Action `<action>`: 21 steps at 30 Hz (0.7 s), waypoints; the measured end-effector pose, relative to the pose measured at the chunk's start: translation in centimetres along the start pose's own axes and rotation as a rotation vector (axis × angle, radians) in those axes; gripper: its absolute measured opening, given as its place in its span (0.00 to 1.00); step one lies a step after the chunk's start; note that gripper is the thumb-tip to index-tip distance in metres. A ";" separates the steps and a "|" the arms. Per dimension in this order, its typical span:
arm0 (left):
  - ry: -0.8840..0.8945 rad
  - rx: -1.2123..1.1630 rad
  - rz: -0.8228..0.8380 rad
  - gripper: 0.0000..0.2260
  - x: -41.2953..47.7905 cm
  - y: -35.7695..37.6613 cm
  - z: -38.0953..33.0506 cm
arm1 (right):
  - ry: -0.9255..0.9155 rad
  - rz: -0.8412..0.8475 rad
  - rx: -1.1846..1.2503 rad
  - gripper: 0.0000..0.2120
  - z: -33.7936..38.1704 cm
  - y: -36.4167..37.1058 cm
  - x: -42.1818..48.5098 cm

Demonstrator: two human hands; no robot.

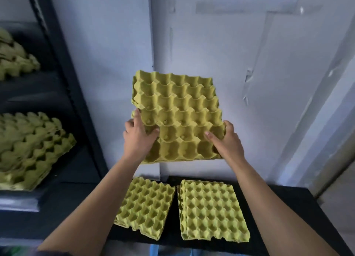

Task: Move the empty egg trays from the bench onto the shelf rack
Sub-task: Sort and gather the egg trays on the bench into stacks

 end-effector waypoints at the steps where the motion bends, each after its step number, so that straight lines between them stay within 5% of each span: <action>1: -0.013 0.007 -0.030 0.37 -0.7 -1.4 0.0 | -0.032 0.011 -0.009 0.41 0.9 0.2 -0.4; 21: -0.153 0.114 -0.556 0.38 -7.7 -27.9 8.7 | -0.457 0.238 0.289 0.44 23.8 13.1 -10.5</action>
Point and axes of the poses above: each hand's wrist, its own x-axis towards the middle knuckle, its own y-axis out of the palm, z = x × y, the point moved 1 cm from there along x, towards the middle knuckle, and after that the axes turned 9 degrees about x, right-handed, at the moved point
